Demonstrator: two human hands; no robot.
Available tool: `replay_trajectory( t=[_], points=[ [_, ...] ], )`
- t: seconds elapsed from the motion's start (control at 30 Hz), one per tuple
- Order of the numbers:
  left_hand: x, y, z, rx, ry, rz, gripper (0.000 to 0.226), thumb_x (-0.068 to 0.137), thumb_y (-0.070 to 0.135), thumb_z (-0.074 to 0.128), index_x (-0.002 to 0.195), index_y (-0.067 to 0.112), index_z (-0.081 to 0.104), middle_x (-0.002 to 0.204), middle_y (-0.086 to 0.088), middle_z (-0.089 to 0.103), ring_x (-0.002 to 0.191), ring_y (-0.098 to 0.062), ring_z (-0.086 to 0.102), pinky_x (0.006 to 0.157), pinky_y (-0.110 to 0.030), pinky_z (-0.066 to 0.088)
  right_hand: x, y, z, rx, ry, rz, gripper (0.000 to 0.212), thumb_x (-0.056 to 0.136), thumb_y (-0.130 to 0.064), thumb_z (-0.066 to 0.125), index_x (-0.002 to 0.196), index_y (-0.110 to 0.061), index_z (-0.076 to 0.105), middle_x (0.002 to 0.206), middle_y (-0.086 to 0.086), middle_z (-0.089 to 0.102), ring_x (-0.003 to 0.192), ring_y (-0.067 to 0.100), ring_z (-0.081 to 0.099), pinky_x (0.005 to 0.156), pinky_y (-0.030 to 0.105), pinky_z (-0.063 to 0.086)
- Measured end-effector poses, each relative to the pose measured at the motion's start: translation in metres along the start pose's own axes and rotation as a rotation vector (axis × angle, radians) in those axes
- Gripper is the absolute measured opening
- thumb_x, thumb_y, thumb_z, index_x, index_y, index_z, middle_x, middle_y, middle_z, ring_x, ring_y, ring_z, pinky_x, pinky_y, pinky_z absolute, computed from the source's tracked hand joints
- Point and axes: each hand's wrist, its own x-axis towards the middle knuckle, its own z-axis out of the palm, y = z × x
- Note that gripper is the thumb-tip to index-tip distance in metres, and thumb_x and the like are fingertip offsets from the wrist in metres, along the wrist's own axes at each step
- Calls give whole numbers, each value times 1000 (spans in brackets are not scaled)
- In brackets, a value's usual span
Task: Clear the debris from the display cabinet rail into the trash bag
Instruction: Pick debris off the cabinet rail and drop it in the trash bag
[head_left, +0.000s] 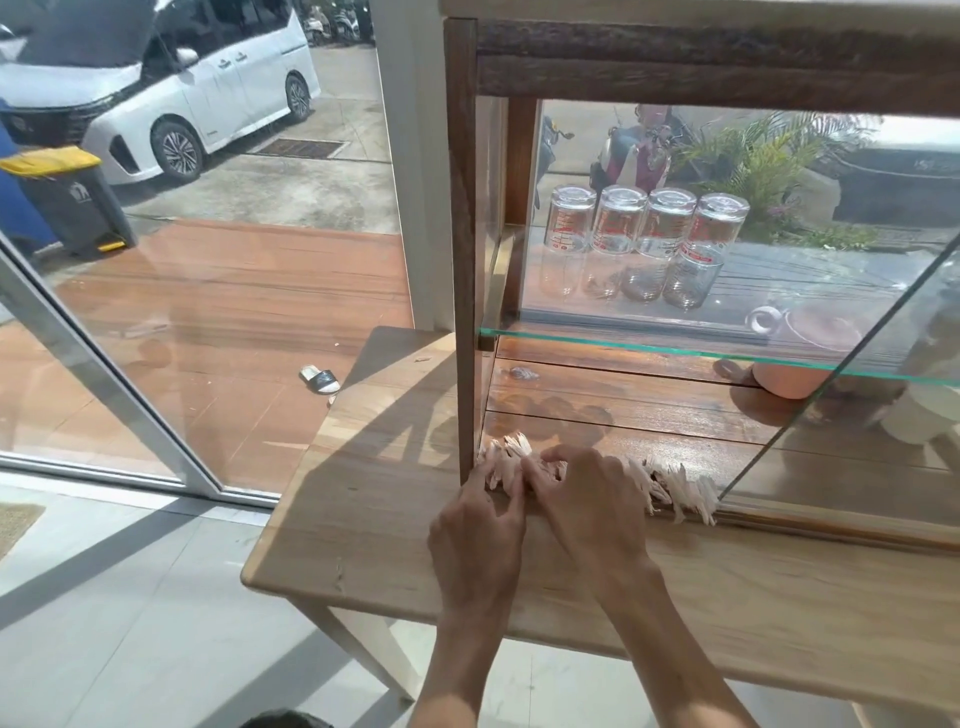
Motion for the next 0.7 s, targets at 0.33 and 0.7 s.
replay_trajectory(
  t=[0.33,0.7],
  points=[
    [1,-6,-5,-67,37,-14,24,90,43,67,101,24,75,52,6,51,50,-15,53,54,-29,42,0,-7,3,-16,33,-13,33,93,-56,60,109,-32,77,105,8,79,101,27,74,73,31,47],
    [7,-10,-8,-277,78,-121,18,80,40,78,93,27,78,54,5,56,53,-11,54,55,-27,46,-7,7,-5,222,134,-93,35,88,-64,63,100,-35,78,74,2,78,76,23,76,73,38,59]
  ],
)
